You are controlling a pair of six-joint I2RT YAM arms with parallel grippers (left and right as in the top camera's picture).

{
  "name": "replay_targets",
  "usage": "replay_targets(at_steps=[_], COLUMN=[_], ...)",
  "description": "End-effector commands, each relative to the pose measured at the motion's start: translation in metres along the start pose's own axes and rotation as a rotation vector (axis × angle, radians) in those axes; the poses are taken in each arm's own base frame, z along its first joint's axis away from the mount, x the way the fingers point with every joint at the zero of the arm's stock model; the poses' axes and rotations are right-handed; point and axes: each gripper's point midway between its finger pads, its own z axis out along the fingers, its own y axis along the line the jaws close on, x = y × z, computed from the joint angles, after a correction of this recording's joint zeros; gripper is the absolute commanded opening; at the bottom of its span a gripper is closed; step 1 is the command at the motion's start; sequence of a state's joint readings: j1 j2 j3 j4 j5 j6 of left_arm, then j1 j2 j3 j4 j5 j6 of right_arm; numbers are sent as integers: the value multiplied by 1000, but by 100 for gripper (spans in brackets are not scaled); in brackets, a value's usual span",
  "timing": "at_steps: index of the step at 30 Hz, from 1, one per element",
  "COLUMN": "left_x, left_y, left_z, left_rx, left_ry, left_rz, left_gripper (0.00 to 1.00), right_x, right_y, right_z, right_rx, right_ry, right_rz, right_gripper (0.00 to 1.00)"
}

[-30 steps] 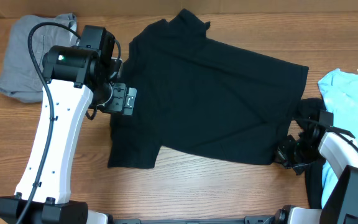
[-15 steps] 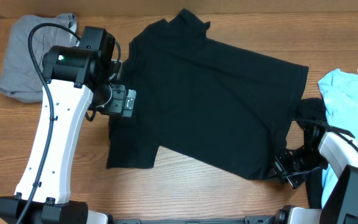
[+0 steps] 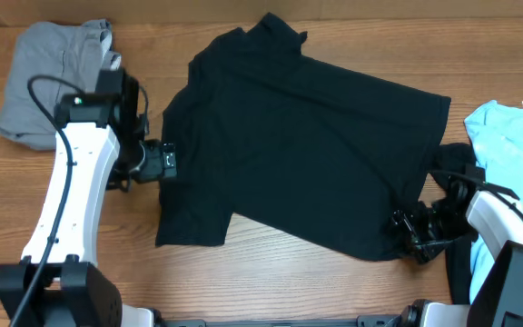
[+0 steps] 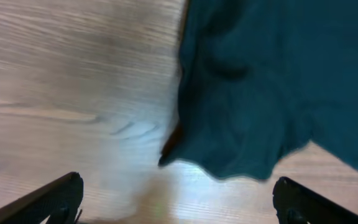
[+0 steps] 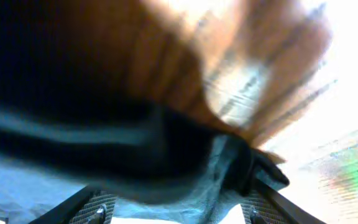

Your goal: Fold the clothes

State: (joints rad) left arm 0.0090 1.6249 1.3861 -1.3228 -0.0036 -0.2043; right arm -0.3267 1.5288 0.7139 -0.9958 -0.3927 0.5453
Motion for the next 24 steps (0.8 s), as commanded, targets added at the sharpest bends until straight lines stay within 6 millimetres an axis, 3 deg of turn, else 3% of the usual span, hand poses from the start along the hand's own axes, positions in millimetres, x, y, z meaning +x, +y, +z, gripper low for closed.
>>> replay_targets(at_steps=[1,9,13,16,18,21,23,24], left_x=[13,6,7,8,10,20,31,35], left_y=[-6,-10,-4,-6,-6,0,13,20], left_z=[34,92,122,135,138,137,134,132], left_rx=[43,69,40,47,44,14,-52,-80], left_ry=[52,-4,-5,15,28,70,114,133], left_rz=[-33,-46,-47,-47,-48,-45,-56,-73], left_gripper=[100,100,100,98,75,27,6,4], right_x=[-13,-20,-18,-15,-14,-12,-12,-12], right_y=[19,48,53,53,52,51,50,50], right_z=[-18,-63,-76,-79,-79,-78,-78,-78], right_rx=[-37,-107,-129,-133,-130,-126,-125,-123], right_ry=[-54,-171,-208,-214,-211,-204,-203,-205], right_rz=[-96,-219,-241,-244,-242,-238,-237,-236], right_gripper=[67,70,71,72,73,73,73,72])
